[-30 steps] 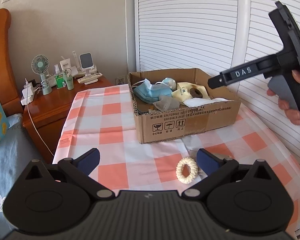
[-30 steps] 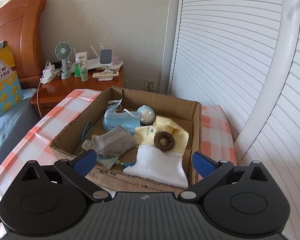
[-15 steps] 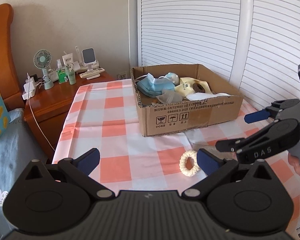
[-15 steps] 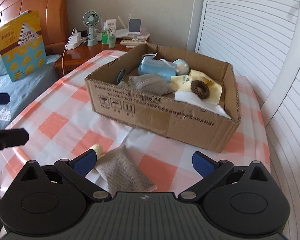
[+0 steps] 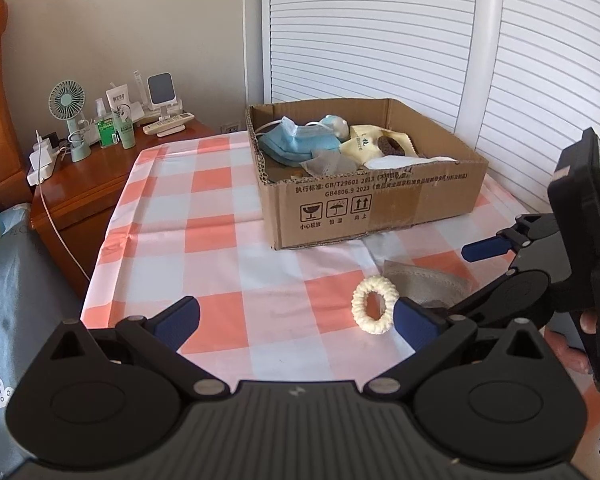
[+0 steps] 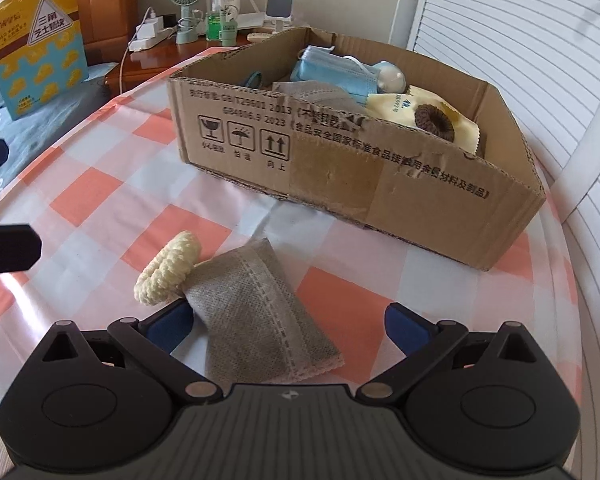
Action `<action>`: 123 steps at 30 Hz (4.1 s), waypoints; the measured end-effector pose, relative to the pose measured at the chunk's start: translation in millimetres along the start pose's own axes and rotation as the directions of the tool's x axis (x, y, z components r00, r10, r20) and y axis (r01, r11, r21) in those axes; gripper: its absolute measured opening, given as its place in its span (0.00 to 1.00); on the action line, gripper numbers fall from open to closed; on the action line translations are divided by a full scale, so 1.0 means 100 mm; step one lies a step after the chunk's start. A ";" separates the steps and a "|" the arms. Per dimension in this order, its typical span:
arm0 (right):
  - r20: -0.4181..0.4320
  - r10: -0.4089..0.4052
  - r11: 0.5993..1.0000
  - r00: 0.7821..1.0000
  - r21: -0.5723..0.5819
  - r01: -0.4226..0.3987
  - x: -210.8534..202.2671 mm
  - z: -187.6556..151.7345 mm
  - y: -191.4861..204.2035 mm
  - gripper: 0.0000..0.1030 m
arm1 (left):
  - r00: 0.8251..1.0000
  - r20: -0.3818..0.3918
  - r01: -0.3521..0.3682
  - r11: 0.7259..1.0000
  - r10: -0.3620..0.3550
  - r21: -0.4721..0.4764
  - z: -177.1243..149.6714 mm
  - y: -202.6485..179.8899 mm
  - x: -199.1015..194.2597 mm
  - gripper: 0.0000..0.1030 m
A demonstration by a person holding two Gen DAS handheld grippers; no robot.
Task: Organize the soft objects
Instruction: 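Move the right gripper to the second grey sachet while the left gripper approaches the cream ring, then grasp the cream ring with the left gripper while the right gripper grasps the grey sachet, then drop the cream ring into the box with the left gripper while the right drops the sachet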
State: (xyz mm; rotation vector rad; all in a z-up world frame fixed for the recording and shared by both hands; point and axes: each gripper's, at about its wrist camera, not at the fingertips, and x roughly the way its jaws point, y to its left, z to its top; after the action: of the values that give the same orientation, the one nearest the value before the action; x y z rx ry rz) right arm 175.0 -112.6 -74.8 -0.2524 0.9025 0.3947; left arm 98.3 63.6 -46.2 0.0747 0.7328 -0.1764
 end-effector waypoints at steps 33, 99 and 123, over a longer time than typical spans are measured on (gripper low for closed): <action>0.043 -0.038 0.996 0.998 0.081 0.034 -0.09 -0.27 -0.54 1.00 | 0.964 -0.151 0.250 0.945 -0.221 0.212 -0.01 -0.31 0.96 1.00; 0.048 0.048 0.997 0.998 -0.067 -0.045 -0.30 -0.05 -0.19 0.34 | 0.948 -0.144 0.309 0.927 -0.283 0.214 0.14 -0.09 0.68 0.29; 0.259 -0.017 0.998 0.966 -0.053 0.032 -1.12 0.40 -0.72 0.33 | 0.951 0.010 0.291 0.911 -0.308 0.292 1.48 -0.42 0.94 0.35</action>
State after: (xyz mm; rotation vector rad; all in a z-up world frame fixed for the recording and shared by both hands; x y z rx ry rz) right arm 172.6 -187.9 42.7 -0.2570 0.6318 0.4199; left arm 256.1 -9.4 0.6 0.2341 0.6554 -0.5783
